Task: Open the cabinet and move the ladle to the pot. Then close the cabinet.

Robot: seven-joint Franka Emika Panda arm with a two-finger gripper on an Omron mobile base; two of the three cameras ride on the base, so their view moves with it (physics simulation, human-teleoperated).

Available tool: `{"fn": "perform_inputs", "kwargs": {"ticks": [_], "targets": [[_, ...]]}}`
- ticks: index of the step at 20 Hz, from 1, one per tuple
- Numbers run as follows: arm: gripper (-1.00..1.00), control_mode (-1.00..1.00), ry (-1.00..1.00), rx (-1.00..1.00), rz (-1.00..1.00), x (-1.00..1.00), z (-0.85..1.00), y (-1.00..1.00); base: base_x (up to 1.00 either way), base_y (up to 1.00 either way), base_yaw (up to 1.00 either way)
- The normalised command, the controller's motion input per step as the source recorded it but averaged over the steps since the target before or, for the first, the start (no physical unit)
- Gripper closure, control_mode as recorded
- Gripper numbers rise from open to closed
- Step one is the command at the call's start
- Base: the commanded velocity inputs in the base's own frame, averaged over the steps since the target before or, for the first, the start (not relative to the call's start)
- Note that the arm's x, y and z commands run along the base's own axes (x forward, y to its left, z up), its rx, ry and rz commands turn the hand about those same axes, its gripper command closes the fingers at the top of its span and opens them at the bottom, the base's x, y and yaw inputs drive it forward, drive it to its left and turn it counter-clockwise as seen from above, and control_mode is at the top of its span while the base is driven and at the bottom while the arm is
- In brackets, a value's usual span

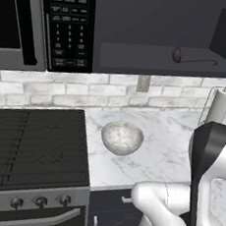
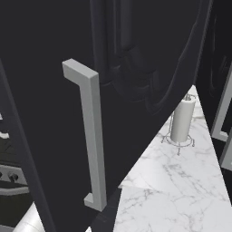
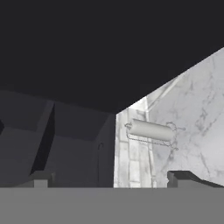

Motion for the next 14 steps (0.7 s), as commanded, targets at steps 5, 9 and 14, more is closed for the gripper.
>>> {"fn": "perform_inputs", "kwargs": {"ticks": [5,9,14], "targets": [[-1.0,-1.0,0.0,0.0,0.1,0.34,0.0,0.0,0.0,0.0,0.0],[-1.0,-1.0,0.0,0.0,0.1,0.35,0.0,-0.04,0.0,0.0,0.0],[-1.0,-1.0,0.0,0.0,0.09,0.41,0.0,-0.07,0.0,0.0,0.0]]}}
